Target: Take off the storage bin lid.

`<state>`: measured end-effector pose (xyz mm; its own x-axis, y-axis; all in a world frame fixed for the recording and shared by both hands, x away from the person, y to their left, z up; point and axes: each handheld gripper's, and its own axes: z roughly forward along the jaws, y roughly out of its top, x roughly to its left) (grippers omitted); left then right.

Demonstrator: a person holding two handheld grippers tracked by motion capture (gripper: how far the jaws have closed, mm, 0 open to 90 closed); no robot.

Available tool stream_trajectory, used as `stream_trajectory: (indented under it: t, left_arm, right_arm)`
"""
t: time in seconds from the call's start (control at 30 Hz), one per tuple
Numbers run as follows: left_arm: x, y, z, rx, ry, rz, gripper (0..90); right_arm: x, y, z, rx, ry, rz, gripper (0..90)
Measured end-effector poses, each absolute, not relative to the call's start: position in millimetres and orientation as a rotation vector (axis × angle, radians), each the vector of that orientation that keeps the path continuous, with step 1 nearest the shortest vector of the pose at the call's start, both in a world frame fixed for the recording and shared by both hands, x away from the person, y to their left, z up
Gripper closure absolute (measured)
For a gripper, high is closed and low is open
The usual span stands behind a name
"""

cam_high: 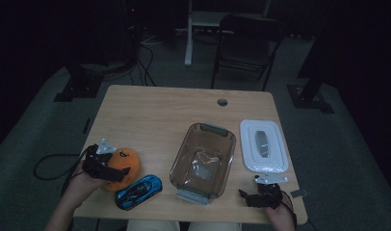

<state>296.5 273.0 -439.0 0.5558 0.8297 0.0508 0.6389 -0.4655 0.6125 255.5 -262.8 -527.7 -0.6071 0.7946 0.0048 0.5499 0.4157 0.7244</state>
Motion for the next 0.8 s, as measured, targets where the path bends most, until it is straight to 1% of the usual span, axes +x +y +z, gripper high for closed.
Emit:
stream_trajectory:
  t: [0.23,0.73,0.8]
  left_arm:
    - [288.5,285.6,-445.2,2.236,1.207,0.424,1.5]
    - [291.2,292.6,-465.9,2.237,1.261,0.345,1.4]
    - [291.2,293.5,-468.3,2.234,1.266,0.335,0.2]
  right_arm:
    - [255.4,-263.1,-527.8,1.157,2.335,1.007,12.8]
    - [255.4,-263.1,-527.8,1.156,2.335,1.007,12.8]
    - [255.3,-263.0,-527.8,1.158,2.335,1.007,12.8]
